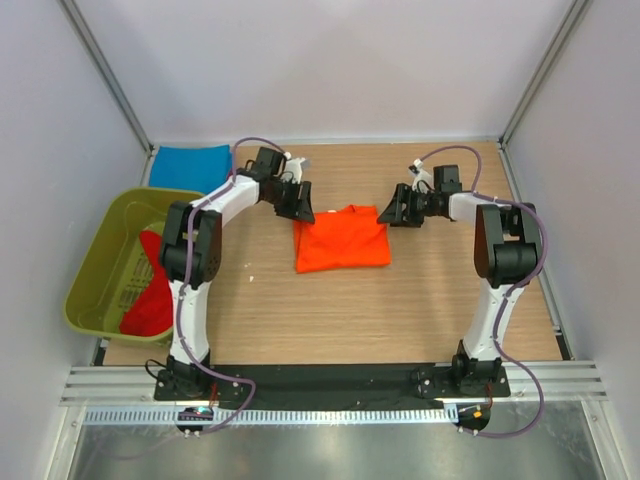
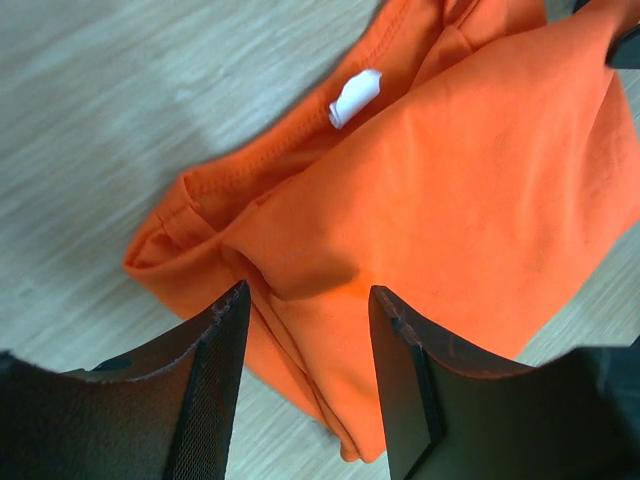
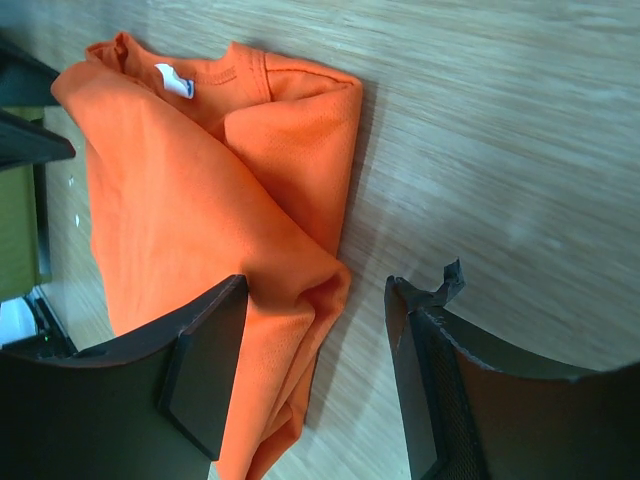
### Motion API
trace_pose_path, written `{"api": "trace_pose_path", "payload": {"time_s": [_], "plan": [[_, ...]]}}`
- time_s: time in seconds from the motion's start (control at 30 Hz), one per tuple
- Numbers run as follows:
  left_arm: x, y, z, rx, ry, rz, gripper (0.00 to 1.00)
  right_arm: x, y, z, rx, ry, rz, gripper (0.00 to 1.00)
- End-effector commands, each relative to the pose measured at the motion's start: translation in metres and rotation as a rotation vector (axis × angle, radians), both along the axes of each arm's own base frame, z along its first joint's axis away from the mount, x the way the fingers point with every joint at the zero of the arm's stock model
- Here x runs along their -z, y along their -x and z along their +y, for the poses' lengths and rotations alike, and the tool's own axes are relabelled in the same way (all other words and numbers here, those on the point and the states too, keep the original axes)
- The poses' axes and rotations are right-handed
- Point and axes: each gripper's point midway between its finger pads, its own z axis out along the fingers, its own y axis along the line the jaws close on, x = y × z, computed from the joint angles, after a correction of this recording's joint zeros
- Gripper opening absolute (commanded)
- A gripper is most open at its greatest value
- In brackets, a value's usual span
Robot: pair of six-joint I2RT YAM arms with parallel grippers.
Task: Fold and stack the t-shirts
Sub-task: Fold the tshirt
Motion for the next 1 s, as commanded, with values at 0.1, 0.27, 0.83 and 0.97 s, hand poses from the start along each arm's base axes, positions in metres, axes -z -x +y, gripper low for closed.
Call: {"api": "trace_pose_path", "payload": {"time_s": [0.1,0.27,0.83,0.97], "plan": [[-0.022,-0.019,-0.007,0.093,0.033,-0.091,0.52,-0.023,-0.015,0.017,-0.137,-0.090,-0.143,0.62],[-0.012,-0.016,-0.009,0.125,0.036,-0.065,0.51,-0.027,-0.019,0.020,-0.159,-0.108,-0.178,0.52],[-0.011,-0.007,0.007,0.192,0.091,-0.010,0.51,-0.020,-0.018,0.019,-0.199,-0.089,-0.164,0.50],[-0.003,-0.003,0.008,0.217,0.086,0.021,0.50,-0.024,-0.019,0.017,-0.214,-0.073,-0.184,0.66]]}}
